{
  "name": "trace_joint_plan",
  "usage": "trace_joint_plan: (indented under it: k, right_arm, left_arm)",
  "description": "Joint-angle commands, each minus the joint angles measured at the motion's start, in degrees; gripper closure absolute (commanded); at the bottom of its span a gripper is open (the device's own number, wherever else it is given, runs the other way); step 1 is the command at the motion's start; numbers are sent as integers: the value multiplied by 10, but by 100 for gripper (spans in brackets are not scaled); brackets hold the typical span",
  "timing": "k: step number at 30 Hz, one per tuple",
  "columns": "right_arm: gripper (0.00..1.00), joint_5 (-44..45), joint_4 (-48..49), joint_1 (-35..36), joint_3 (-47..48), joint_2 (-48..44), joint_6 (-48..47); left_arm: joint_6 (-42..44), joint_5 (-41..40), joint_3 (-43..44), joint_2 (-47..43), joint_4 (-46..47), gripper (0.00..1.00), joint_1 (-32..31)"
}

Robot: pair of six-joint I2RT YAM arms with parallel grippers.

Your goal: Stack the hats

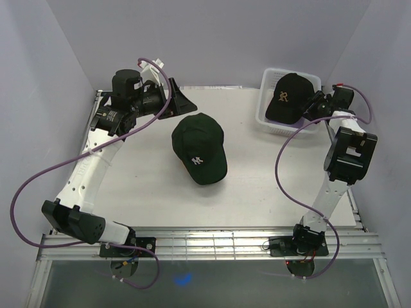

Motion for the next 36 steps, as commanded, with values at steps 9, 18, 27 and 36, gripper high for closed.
trace_joint_plan:
  k: [9, 18, 27, 36]
  right_arm:
    - [42, 41, 49, 7, -14, 4, -24]
    - [41, 56, 88, 26, -39, -9, -57]
    - [41, 51, 93, 37, -46, -8, -64]
    - [65, -30, 190, 37, -72, -49, 28]
  left_arm:
    - [11, -5, 0, -2, 4, 13, -5]
    - [13, -8, 2, 3, 5, 14, -8]
    - [14, -11, -2, 3, 5, 13, -10]
    - [13, -12, -2, 0, 4, 13, -11]
